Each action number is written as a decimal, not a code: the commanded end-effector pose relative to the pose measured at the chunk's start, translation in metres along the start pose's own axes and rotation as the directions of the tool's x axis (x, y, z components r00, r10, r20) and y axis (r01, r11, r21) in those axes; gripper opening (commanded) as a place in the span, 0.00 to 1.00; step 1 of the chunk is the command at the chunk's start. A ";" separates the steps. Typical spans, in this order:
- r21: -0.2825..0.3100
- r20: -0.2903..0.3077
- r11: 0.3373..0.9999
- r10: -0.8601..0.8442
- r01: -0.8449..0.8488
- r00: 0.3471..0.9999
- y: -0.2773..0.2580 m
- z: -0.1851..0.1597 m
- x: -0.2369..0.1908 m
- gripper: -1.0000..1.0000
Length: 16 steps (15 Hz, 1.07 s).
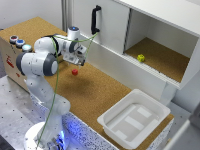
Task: Sweep the pink block to the left
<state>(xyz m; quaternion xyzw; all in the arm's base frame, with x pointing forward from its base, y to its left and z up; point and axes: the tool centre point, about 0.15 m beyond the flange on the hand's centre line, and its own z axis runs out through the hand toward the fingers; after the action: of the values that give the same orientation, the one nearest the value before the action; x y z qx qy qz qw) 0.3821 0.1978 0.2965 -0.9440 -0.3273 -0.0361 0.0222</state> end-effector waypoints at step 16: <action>0.118 0.167 0.550 -0.832 0.827 0.529 0.005 0.079 0.058 1.00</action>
<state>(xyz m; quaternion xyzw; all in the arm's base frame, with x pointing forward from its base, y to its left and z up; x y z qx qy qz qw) 0.3899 0.2342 0.2492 -0.6812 -0.7318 0.0091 -0.0187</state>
